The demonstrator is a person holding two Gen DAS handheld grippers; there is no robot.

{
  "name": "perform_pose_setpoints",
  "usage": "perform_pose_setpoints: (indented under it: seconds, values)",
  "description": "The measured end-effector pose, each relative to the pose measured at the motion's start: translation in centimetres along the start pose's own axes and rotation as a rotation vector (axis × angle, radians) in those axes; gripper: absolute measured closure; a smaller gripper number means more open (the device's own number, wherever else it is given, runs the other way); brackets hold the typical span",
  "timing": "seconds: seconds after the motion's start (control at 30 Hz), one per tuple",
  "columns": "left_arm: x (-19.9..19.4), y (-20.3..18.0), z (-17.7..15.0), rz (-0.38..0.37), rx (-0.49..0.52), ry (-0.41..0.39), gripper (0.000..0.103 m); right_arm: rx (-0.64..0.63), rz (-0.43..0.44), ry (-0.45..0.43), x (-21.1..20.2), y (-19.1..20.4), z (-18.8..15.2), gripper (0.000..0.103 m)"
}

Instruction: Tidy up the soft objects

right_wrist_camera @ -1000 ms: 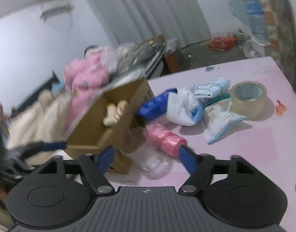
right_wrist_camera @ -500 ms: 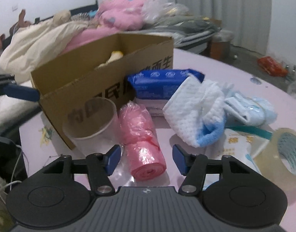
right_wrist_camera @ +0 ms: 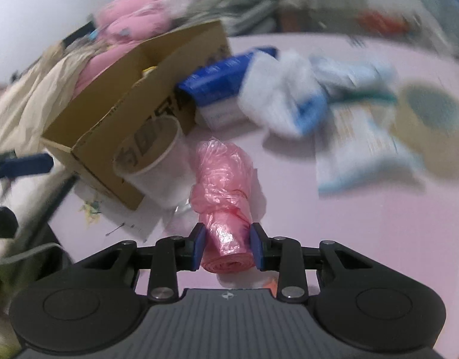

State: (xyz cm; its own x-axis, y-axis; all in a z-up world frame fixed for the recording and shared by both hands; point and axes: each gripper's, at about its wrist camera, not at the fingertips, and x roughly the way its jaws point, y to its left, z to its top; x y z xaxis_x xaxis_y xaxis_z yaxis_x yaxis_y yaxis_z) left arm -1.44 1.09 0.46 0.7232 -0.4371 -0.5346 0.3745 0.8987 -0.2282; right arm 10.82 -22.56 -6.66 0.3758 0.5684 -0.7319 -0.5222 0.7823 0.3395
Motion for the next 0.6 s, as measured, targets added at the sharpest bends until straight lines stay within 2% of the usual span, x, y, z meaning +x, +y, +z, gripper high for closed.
perform_pose_setpoints:
  seconds: [0.17,0.3,0.43,0.6]
  values:
    - [-0.1,-0.2,-0.8,-0.109,-0.043,0.044,0.022,0.194,0.044,-0.011,-2.0,0.0,-4.1,0.062]
    - [1.3,-0.2,-1.1,-0.18,-0.118,0.114,0.023,0.269,0.097,-0.07,-2.9,0.2,-6.7,0.061]
    - [3.3,-0.5,-1.1,-0.184,-0.156,0.174,0.024,0.321,0.127,-0.167,-4.8,-0.1,-8.4,0.058]
    - [6.3,-1.3,-1.1,-0.118,-0.163,0.254,0.025,0.375,0.101,-0.265,-7.3,-1.8,-10.5,0.057]
